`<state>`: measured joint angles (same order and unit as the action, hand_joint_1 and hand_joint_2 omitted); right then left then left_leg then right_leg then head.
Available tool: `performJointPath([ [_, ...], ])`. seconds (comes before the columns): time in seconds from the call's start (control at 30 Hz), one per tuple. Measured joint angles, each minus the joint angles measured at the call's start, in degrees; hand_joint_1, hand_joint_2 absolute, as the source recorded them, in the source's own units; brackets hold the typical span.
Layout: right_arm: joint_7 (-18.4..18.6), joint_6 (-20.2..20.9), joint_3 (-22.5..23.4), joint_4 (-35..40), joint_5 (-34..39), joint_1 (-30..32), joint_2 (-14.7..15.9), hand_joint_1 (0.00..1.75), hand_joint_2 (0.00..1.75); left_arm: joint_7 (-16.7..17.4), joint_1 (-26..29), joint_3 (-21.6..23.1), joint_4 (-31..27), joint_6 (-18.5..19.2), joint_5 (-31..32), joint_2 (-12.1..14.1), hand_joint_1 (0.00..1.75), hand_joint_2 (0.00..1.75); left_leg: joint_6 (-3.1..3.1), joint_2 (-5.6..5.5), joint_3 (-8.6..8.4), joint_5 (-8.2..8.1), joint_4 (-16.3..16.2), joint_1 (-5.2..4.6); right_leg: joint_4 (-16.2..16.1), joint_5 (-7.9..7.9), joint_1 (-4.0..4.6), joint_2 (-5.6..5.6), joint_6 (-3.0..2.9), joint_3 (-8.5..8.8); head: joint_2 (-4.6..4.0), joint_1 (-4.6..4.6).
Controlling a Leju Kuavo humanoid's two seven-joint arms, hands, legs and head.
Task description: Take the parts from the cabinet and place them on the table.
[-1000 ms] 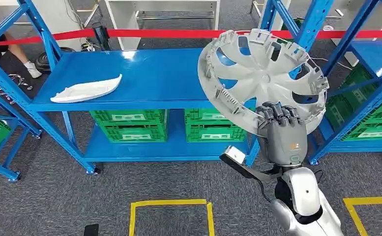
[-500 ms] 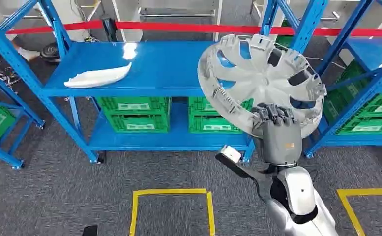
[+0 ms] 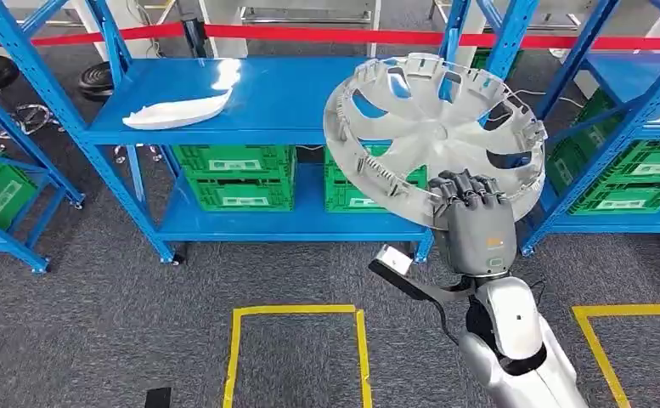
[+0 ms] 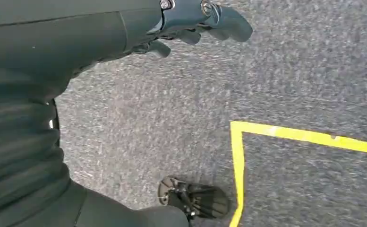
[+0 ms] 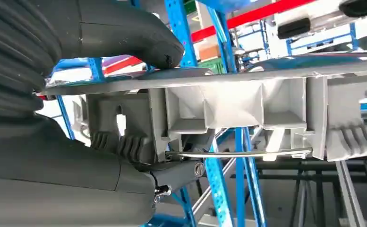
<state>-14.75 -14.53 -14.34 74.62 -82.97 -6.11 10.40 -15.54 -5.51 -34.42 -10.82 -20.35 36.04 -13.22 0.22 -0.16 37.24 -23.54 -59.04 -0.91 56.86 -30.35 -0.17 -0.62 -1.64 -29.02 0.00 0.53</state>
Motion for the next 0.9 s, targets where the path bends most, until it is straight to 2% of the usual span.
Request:
performJointPath([
  [0.03, 0.02, 0.28, -0.15, -0.19, -0.76, -0.18, -0.11, 1.75, 1.75, -0.04, 0.11, 0.0, 0.02, -0.33, -0.07, 0.0, 0.0, 1.75, -0.56, -0.22, 0.67, -2.27, -1.31, -0.04, -0.21, 0.57, -0.06, 0.0, -0.44, -0.39, 0.0, -0.28],
  [0.07, 0.07, 0.41, -0.28, -0.35, -1.18, -0.37, -0.17, 1.75, 1.75, -0.09, 0.11, 0.0, 0.02, -0.52, -0.17, 0.0, 0.0, 1.75, -0.9, -0.18, 1.53, -5.11, -3.9, 0.17, -0.2, 1.0, -0.18, -0.16, -0.58, -0.83, 0.0, -0.52],
  [0.1, 0.07, 0.5, -0.5, -0.7, -1.49, -0.49, -0.2, 1.75, 1.75, -0.15, 0.12, 0.0, 0.0, -0.68, -0.28, 0.02, 0.0, 1.75, -1.47, -0.16, 2.89, -8.41, -8.52, 0.53, -0.17, 1.47, -0.23, -0.44, -0.52, -1.37, 0.0, -0.66],
  [0.13, 0.15, 0.5, -0.74, -1.05, -1.55, -0.63, -0.24, 1.75, 1.75, -0.17, 0.15, -0.02, 0.02, -0.79, -0.44, 0.09, 0.0, 1.75, -1.88, -0.15, 4.06, -10.23, -12.47, 0.82, -0.13, 1.77, -0.25, -0.78, -0.47, -1.84, 0.0, -0.66],
  [0.17, 0.22, 0.48, -0.9, -1.49, -1.53, -0.9, -0.37, 1.75, 1.75, -0.26, 0.25, -0.09, 0.02, -0.83, -0.48, 0.2, 0.0, 1.75, -2.21, -0.12, 4.69, -10.71, -15.36, 1.07, -0.03, 2.08, -0.29, -1.14, -0.36, -2.31, 0.0, -0.66],
  [0.2, 0.24, 0.48, -1.01, -2.03, -1.51, -1.19, -0.57, 1.75, 1.75, -0.42, 0.34, -0.2, 0.02, -0.83, -0.48, 0.24, 0.0, 1.75, -2.44, -0.1, 4.29, -9.99, -15.85, 1.3, 0.13, 2.3, -0.38, -1.49, -0.19, -2.74, 0.0, -0.68],
  [0.23, 0.24, 0.48, -1.14, -2.47, -1.46, -1.36, -0.72, 1.75, 1.75, -0.5, 0.36, -0.42, 0.02, -0.83, -0.52, 0.33, 0.0, 1.75, -2.68, -0.03, 2.71, -8.38, -14.03, 1.5, 0.31, 2.44, -0.47, -1.93, 0.01, -3.11, 0.0, -0.66],
  [0.27, 0.22, 0.44, -1.33, -2.84, -1.44, -1.56, -0.87, 1.75, 1.75, -0.59, 0.35, -0.63, 0.0, -0.83, -0.52, 0.39, 0.0, 1.75, -2.88, 0.44, -0.48, -6.51, -9.35, 1.65, 0.59, 2.53, -0.65, -2.46, 0.19, -3.43, 0.0, -0.66],
  [0.3, 0.22, 0.39, -1.51, -3.1, -1.4, -1.75, -0.96, 1.75, 1.75, -0.68, 0.31, -0.66, -0.02, -0.83, -0.52, 0.46, 0.0, 1.75, -3.02, 1.67, -4.16, -5.0, -3.46, 1.72, 0.9, 2.57, -0.76, -2.87, 0.37, -3.39, 0.0, -0.66],
  [0.33, 0.2, 0.33, -1.6, -3.26, -1.38, -1.87, -1.0, 1.75, 1.75, -0.74, 0.18, -0.66, -0.07, -0.83, -0.52, 0.44, 0.0, 1.75, -3.04, 4.25, -6.35, -5.99, 0.96, 1.62, 1.1, 2.59, -0.64, -3.35, 0.7, -3.52, 0.0, -0.74],
  [0.37, 0.26, 0.06, -1.62, -3.34, -1.38, -2.05, -1.03, 1.75, 1.75, -0.83, 0.08, -0.7, -0.09, -0.83, -0.55, 0.48, 0.0, 1.75, -1.9, 3.74, -6.54, -5.09, 0.63, 0.96, 1.1, 2.73, -0.46, -3.89, 1.19, -3.67, 0.0, -0.79],
  [0.4, 0.15, 0.0, -1.75, -3.54, -1.4, -2.25, -1.05, 1.75, 1.75, -0.9, 0.12, -0.81, -0.09, -0.94, -0.55, 0.5, 0.0, 1.75, -1.3, 3.71, -6.1, -4.98, 0.77, 0.84, 1.19, 2.93, -0.44, -4.28, 1.52, -3.6, 0.0, -0.59],
  [0.47, 0.24, -0.13, -1.95, -3.67, -1.42, -2.6, -1.33, 1.75, 1.75, -0.81, 0.23, -0.96, -0.07, -1.27, -0.57, 0.55, 0.0, 1.75, -0.41, 2.47, -5.49, -4.92, 0.88, 0.67, 0.99, 3.31, -0.46, -5.39, 2.17, -3.66, 0.0, -0.61],
  [0.5, 0.22, -0.13, -2.12, -3.69, -1.4, -2.84, -1.38, 1.75, 1.75, -0.81, 0.26, -1.01, -0.07, -1.4, -0.61, 0.52, 0.0, 1.75, 0.38, 1.8, -5.65, -4.36, 1.48, 1.04, 1.09, 2.93, -0.58, -5.51, 2.64, -3.89, 0.0, -0.59],
  [0.53, 0.22, -0.15, -2.29, -3.82, -1.4, -3.11, -1.42, 1.75, 1.75, -0.81, 0.28, -1.05, -0.07, -1.53, -0.63, 0.54, 0.0, 1.75, 0.73, 1.3, -5.39, -4.1, 1.51, 1.09, 2.14, 1.81, -0.8, -3.07, 2.88, -4.14, 0.0, -0.5],
  [0.57, 0.18, -0.2, -2.45, -3.87, -1.4, -3.18, -1.44, 1.75, 1.75, -0.81, 0.19, -1.09, -0.09, -1.68, -0.66, 0.59, 0.0, 1.75, 1.15, 0.82, -5.06, -3.81, 1.48, 1.12, 5.19, -0.41, -0.92, -1.3, 2.93, -5.39, 0.0, -0.39],
  [0.6, 0.18, -0.2, -2.58, -4.04, -1.42, -3.18, -1.44, 1.75, 1.75, -0.81, 0.16, -1.11, -0.09, -1.77, -0.7, 0.57, 0.0, 1.75, 1.4, 0.3, -4.77, -3.62, 1.46, 1.07, 9.63, -2.75, -0.92, -0.36, 3.01, -7.3, 0.0, -0.26],
  [0.63, 0.18, -0.2, -2.69, -4.28, -1.46, -3.22, -1.44, 1.75, 1.75, -0.81, 0.21, -1.18, -0.07, -1.84, -0.74, 0.57, 0.0, 1.75, 1.55, -0.37, -4.49, -3.39, 1.41, 0.93, 14.59, -4.83, -0.83, 0.13, 3.04, -9.51, 0.0, -0.22],
  [0.67, 0.16, -0.2, -2.8, -4.5, -1.46, -3.35, -1.46, 1.75, 1.75, -0.74, 0.28, -1.33, -0.07, -1.84, -0.83, 0.57, 0.0, 1.75, 1.61, -1.12, -4.17, -3.2, 1.3, 0.77, 18.16, -5.89, -0.73, 0.21, 2.98, -11.13, 0.0, -0.22],
  [0.7, 0.13, -0.18, -2.93, -4.68, -1.46, -3.54, -1.46, 1.75, 1.75, -0.63, 0.32, -1.46, -0.07, -1.86, -1.03, 0.59, 0.0, 1.75, 1.62, -1.84, -3.87, -3.05, 1.11, 0.67, 18.9, -5.43, -0.66, 0.21, 2.81, -11.46, 0.0, -0.24],
  [0.73, 0.07, -0.18, -3.04, -4.83, -1.4, -3.75, -1.46, 1.75, 1.75, -0.55, 0.33, -1.53, -0.07, -1.88, -1.05, 0.59, 0.0, 1.75, 1.58, -2.59, -3.63, -2.93, 0.91, 0.56, 16.96, -3.85, -0.61, 0.3, 2.54, -10.42, 0.0, -0.22],
  [0.77, 0.0, -0.2, -3.21, -4.98, -1.35, -4.07, -1.51, 1.75, 1.75, -0.5, 0.32, -1.6, -0.07, -1.92, -1.05, 0.57, 0.0, 1.75, 1.5, -3.38, -3.42, -2.84, 0.7, 0.51, 12.65, -1.45, -0.54, 0.53, 2.15, -8.15, 0.0, -0.22],
  [0.8, 0.0, -0.2, -3.41, -5.09, -1.33, -4.39, -1.51, 1.75, 1.75, -0.48, 0.31, -1.66, -0.07, -1.94, -1.05, 0.55, 0.0, 1.75, 1.41, -4.15, -3.31, -2.78, 0.5, 0.43, 7.49, 0.94, -0.39, 1.24, 1.7, -5.39, 0.0, -0.22],
  [0.83, 0.0, -0.22, -3.58, -5.18, -1.31, -4.83, -1.53, 1.75, 1.75, -0.5, 0.32, -1.73, -0.07, -1.94, -1.05, 0.42, 0.0, 1.75, 1.31, -4.73, -3.1, -2.7, 0.33, 0.61, 2.61, 1.72, -0.24, 3.8, 0.99, -3.1, 0.0, -0.26],
  [0.87, 0.0, -0.33, -3.67, -5.29, -1.31, -5.01, -1.53, 1.75, 1.75, -0.52, 0.19, -1.84, -0.07, -2.03, -1.05, 0.35, 0.0, 1.75, 0.92, -5.23, -2.6, -2.49, 0.04, 0.28, 1.7, 1.29, -0.38, 4.96, 0.86, -2.73, 0.0, -0.46],
  [0.9, -0.02, -0.63, -3.72, -5.33, -1.29, -5.27, -1.53, 1.75, 1.75, -0.57, 0.19, -1.95, -0.07, -2.21, -1.05, 0.37, 0.0, 1.75, 0.41, -5.98, -2.19, -2.16, 0.11, 0.69, 1.71, 1.51, -0.15, 4.36, 1.13, -2.91, 0.0, -0.37],
])
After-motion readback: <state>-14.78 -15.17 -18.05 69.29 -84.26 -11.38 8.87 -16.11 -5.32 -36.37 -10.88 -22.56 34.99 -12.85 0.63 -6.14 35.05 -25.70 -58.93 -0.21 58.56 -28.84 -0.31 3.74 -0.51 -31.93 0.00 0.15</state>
